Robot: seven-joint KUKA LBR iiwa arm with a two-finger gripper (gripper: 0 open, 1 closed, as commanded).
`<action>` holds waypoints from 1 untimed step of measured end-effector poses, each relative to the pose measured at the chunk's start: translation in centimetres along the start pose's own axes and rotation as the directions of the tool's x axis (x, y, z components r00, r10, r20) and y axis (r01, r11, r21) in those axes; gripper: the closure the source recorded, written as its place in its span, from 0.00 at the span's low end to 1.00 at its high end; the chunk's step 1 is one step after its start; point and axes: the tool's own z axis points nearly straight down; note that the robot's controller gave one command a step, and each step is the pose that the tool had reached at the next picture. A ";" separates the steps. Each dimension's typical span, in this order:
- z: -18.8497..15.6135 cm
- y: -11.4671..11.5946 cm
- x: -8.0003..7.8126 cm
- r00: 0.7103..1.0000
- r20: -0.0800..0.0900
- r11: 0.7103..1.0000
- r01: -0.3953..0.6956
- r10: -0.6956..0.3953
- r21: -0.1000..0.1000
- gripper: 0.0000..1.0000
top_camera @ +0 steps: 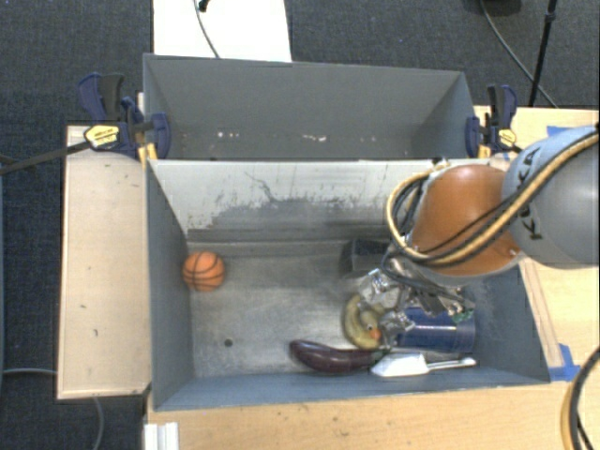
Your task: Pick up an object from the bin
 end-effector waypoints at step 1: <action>-14.3 2.3 -1.9 1.000 -0.002 1.000 0.028 -0.028 0.001 1.00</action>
Offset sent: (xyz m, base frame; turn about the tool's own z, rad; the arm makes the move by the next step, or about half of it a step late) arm 0.0000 0.0000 0.0000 0.0000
